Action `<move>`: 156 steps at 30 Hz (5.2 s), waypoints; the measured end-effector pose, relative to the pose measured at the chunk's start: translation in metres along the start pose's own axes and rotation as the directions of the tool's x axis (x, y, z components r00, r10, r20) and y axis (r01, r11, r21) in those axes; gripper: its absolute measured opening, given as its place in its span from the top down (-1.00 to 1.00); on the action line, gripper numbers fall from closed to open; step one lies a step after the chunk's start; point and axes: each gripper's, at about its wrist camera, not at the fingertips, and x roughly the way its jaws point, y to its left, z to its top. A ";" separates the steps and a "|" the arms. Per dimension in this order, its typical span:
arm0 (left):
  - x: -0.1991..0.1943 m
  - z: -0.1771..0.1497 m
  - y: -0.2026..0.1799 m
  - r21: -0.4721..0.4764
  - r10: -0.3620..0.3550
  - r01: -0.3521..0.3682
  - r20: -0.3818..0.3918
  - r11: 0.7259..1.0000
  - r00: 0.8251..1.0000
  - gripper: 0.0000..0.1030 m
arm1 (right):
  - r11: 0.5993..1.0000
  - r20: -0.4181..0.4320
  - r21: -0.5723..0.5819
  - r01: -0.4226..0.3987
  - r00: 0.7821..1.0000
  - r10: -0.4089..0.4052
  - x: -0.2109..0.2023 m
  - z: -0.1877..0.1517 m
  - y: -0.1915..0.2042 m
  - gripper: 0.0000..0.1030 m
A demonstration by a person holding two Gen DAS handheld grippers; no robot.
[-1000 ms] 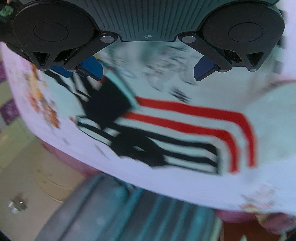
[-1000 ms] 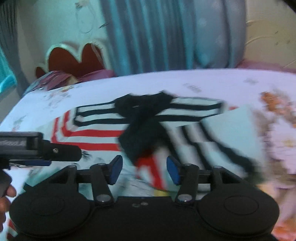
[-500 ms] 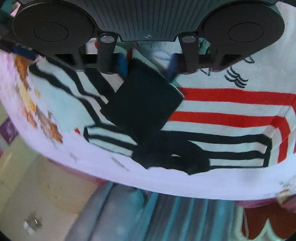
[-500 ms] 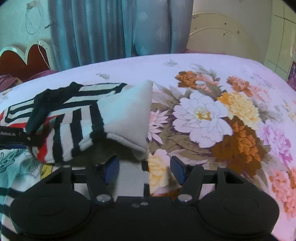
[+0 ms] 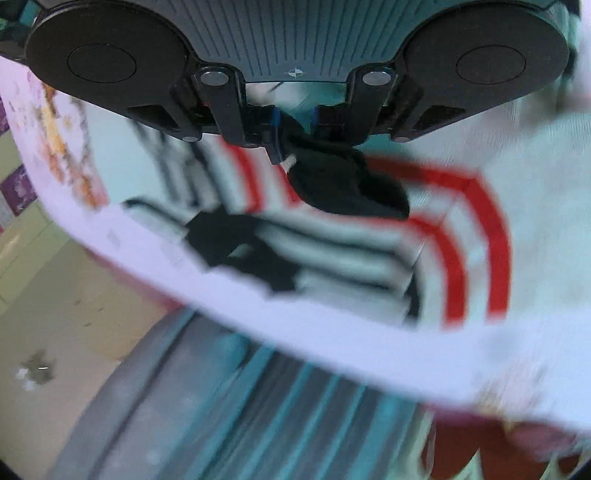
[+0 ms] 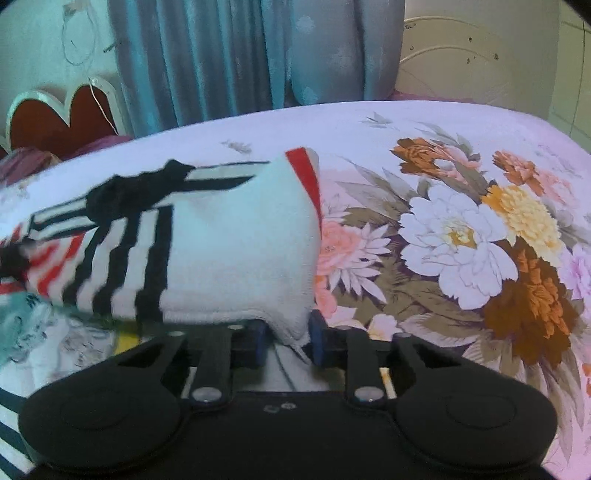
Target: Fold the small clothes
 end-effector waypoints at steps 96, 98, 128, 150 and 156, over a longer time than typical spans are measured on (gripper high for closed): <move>-0.011 0.024 -0.060 0.316 -0.156 0.113 0.115 0.942 0.981 0.89 | 0.976 0.063 -0.013 -0.216 0.974 0.216 -0.037 0.017 0.096 0.01; 0.012 0.008 -0.076 0.363 -0.117 0.095 0.040 0.927 0.992 0.89 | 0.980 0.055 0.019 -0.199 0.979 0.197 -0.037 0.015 0.078 -0.01; -0.044 -0.005 0.061 0.328 0.313 -0.421 0.334 0.846 0.889 0.38 | 0.969 0.124 0.041 -0.245 0.963 0.239 -0.017 0.048 0.107 0.89; -0.045 -0.017 0.068 0.267 0.323 -0.373 0.214 0.889 0.922 0.44 | 0.973 -0.040 0.149 -0.176 0.982 0.184 0.011 0.019 0.034 0.81; -0.081 -0.012 0.061 0.213 0.276 -0.324 0.227 0.922 0.934 0.44 | 0.994 0.036 0.071 -0.085 0.996 0.082 -0.006 0.025 0.033 0.24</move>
